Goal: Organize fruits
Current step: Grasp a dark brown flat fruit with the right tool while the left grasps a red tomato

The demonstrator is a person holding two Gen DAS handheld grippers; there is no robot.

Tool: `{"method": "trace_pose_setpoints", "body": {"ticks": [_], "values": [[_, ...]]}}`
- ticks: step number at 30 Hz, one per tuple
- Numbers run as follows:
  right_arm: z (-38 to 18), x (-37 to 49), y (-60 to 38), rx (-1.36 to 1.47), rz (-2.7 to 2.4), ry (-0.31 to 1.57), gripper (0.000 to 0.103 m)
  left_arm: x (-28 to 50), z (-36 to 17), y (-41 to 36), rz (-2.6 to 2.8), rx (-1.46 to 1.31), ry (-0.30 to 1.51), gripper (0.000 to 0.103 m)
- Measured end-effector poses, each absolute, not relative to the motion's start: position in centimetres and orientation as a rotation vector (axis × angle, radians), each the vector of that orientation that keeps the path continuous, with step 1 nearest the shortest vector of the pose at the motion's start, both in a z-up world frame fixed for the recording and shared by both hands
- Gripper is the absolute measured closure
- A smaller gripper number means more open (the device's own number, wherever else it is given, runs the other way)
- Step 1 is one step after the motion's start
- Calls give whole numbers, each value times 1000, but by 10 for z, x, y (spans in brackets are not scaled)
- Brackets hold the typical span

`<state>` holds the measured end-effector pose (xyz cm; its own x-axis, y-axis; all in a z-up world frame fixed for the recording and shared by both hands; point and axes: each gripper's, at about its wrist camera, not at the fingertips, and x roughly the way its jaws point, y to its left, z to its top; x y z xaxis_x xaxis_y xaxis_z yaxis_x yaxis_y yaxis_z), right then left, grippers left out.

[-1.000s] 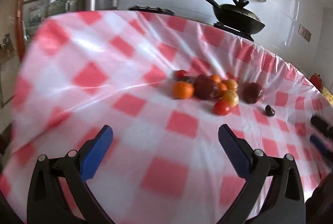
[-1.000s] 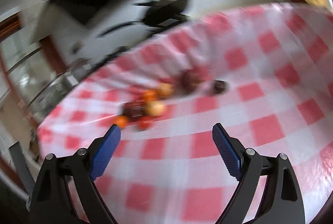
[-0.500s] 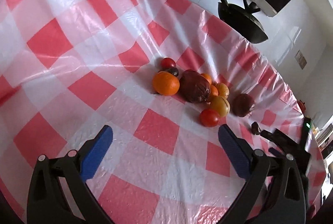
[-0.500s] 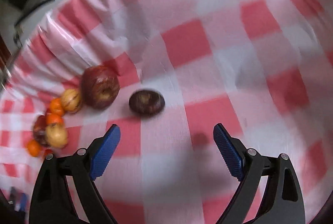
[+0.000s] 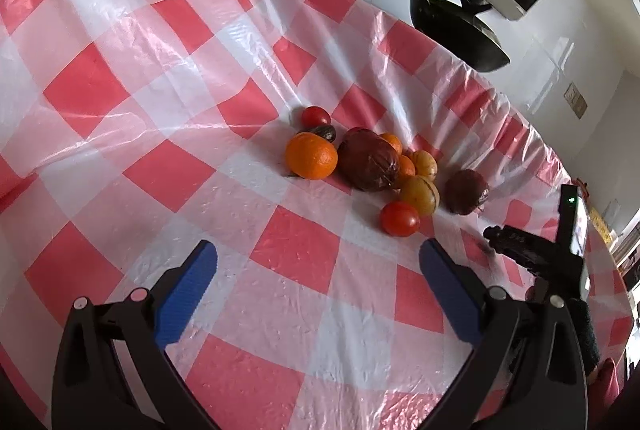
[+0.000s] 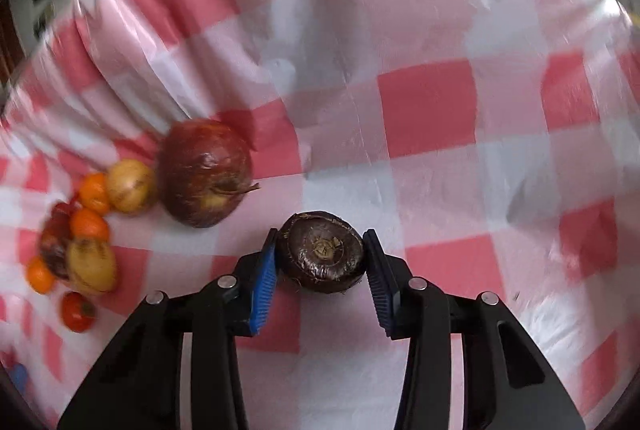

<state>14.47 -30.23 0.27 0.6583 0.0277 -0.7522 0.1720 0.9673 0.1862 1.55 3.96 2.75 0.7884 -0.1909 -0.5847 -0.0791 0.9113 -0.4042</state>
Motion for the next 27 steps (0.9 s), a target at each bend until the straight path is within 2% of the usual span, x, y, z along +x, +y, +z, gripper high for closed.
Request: {"method": "trace_pose_setpoints", "body": {"ticks": [6,14,18,20,22,23,27], "values": [[-4,122,-333,468,-31,780,61,22,32,20,-85,-344,693,2],[-13,120,-340,503,-1,777,61,82,26,-58,-93,-100,798,2],[-11,130,-335,511,4,777,61,111,19,-79,-78,-42,855,17],[-5,125,-343,511,5,777,61,123,11,-83,-61,-23,901,34],[-5,124,-342,512,4,778,61,125,9,-79,-50,-40,903,57],[-5,124,-342,512,5,778,61,124,10,-74,-48,-65,897,62],[-5,122,-343,513,5,777,61,113,13,-59,-49,-135,859,63]]}}
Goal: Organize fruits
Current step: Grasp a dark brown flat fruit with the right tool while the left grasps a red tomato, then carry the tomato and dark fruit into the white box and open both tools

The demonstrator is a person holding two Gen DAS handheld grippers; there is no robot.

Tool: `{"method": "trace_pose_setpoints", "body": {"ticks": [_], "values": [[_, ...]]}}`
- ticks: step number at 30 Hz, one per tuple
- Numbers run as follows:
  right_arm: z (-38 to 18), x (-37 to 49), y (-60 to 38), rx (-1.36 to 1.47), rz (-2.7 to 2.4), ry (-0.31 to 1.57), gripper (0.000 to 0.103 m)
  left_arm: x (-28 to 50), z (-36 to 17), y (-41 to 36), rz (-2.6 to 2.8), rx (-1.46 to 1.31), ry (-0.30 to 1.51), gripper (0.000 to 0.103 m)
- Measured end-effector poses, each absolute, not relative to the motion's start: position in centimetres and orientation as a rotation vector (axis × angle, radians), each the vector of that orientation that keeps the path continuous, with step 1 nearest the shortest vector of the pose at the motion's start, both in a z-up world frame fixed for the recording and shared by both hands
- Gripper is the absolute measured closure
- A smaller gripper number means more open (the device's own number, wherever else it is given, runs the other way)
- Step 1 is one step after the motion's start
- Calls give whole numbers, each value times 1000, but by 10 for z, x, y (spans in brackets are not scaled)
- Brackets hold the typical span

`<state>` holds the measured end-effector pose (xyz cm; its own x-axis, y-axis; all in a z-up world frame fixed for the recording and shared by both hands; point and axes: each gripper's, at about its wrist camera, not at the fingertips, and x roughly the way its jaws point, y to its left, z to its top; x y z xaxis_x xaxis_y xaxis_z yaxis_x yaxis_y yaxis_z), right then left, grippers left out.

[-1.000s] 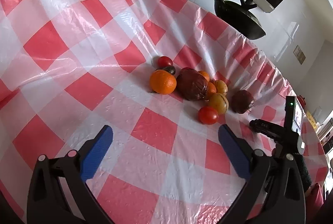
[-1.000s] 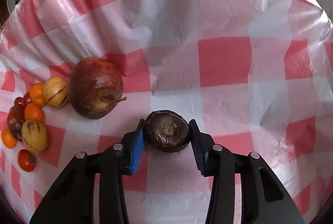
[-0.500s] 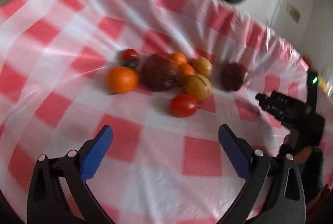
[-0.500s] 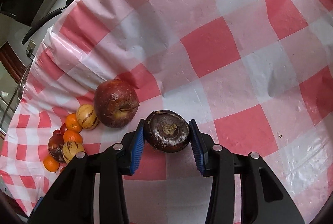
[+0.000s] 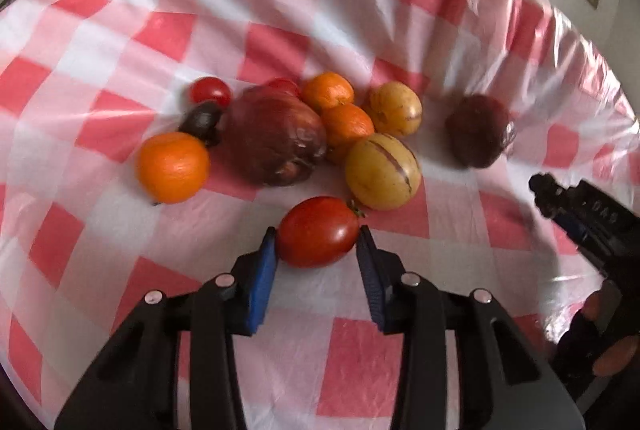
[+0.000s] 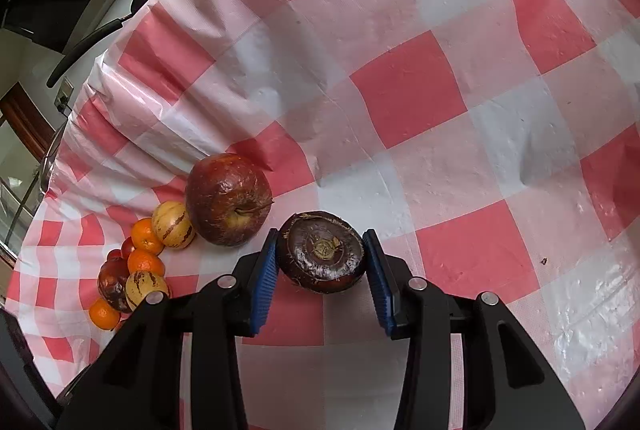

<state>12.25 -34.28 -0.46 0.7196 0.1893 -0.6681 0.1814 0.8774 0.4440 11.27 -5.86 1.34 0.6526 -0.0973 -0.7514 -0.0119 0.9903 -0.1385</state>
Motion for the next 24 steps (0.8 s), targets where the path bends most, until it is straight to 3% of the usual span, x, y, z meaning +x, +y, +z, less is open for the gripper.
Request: {"method": "trace_pose_setpoints", "body": {"ticks": [8,17,24], "values": [[-6,125,-343,522,-9,788,61,75,37,-43,2,-178,717,63],[-5,123,-337,520,-88,797,61,15,40,-3,90,-239,738,63],[23,47,-243,534,152,802,61,-77,48,51,185,-238,727,63]]}}
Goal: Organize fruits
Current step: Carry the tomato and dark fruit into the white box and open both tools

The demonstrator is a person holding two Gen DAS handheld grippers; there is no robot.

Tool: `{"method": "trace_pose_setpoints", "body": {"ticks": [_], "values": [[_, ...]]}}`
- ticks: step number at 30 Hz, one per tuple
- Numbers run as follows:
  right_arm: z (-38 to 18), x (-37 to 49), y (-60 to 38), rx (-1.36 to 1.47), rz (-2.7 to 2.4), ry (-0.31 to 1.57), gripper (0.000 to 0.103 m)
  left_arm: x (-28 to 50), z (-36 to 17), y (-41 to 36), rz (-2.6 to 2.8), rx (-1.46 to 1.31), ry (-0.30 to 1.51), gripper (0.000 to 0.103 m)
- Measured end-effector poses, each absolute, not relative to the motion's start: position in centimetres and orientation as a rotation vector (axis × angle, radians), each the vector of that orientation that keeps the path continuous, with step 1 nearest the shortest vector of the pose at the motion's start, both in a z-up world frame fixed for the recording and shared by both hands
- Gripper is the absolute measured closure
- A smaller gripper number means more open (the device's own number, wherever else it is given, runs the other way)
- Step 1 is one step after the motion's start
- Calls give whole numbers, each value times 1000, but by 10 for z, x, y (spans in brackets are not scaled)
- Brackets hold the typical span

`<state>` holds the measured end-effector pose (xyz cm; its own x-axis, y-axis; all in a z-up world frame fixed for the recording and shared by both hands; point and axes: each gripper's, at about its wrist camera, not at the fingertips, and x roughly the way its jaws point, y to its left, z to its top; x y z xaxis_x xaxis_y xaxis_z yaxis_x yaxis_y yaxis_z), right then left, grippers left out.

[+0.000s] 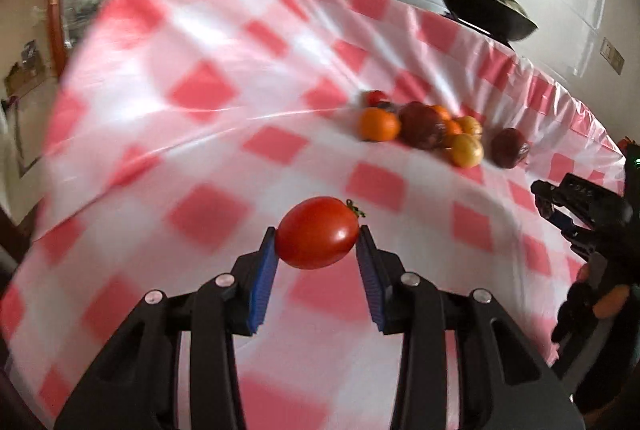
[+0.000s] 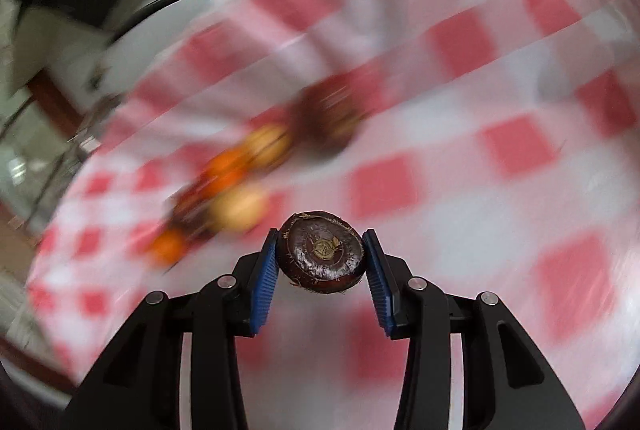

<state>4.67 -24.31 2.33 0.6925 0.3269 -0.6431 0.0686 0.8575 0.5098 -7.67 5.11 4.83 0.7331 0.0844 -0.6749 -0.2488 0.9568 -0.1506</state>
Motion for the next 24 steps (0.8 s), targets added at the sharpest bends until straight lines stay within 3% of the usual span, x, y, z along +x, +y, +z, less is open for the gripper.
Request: {"method": "trace_pose_setpoints", "body": {"ticks": [11,18,24], "values": [[50,-96,-95,227,519,829,61,-223,43,139,317,-274,704,63],[74,-185,-28,9,713,721,61,-277,35,174,367,-264,715,63],[63,-248,25,-143,875,705,61,-318,17,201,429,-289,754,63]]}}
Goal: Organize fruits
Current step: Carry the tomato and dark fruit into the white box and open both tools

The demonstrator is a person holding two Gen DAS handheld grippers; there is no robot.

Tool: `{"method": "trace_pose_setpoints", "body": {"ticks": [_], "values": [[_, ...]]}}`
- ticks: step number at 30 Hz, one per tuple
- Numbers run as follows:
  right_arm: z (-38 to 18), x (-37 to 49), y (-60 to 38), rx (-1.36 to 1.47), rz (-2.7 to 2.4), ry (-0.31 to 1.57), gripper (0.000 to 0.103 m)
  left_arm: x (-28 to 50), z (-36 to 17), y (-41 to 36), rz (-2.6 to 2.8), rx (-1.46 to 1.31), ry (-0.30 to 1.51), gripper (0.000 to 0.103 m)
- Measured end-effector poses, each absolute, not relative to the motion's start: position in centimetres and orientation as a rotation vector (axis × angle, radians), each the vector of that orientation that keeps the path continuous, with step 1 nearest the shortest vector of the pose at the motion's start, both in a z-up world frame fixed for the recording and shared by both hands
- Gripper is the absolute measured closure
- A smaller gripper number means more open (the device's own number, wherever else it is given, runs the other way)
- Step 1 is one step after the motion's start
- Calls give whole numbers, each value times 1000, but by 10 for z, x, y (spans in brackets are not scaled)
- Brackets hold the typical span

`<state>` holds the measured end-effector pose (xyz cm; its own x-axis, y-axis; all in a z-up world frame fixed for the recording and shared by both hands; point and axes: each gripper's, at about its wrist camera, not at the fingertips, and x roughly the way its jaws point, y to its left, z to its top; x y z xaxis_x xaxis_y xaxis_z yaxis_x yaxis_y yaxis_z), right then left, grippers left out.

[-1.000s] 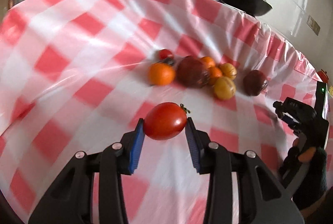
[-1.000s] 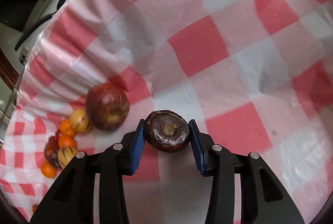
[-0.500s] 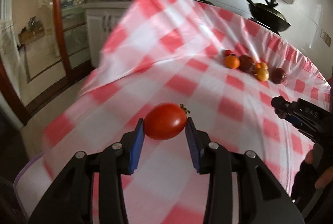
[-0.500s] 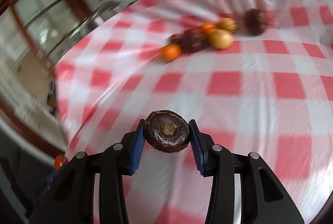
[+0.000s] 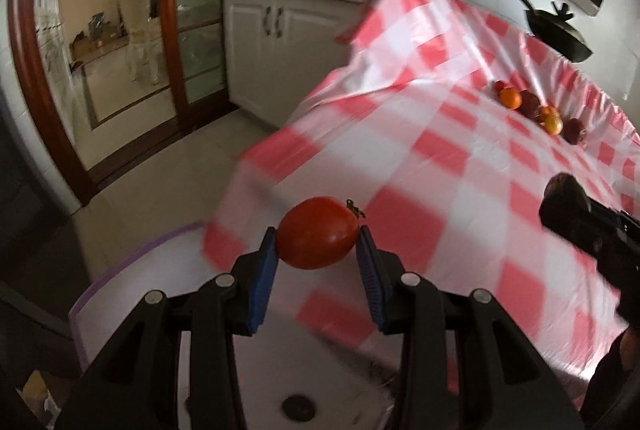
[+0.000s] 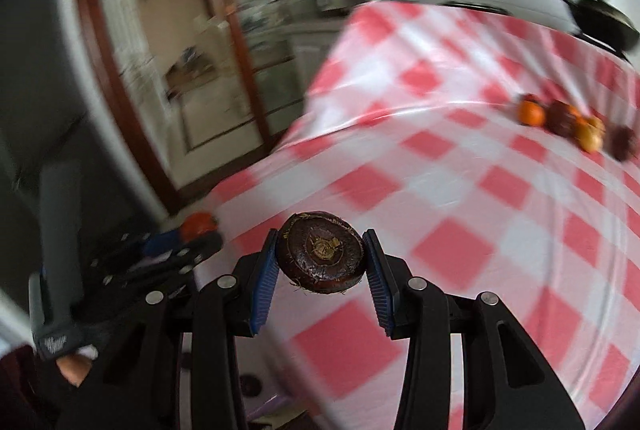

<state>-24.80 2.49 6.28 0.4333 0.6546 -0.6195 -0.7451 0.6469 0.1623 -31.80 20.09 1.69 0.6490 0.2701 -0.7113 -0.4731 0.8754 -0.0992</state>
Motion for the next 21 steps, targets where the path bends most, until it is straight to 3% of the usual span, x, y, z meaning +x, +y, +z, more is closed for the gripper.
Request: {"method": "trace_pose_setpoints", "body": {"ticks": [21], "values": [[-60,-367,108,-651,1190,731,61,-411,-123,249,645,-409,1062,63]]}}
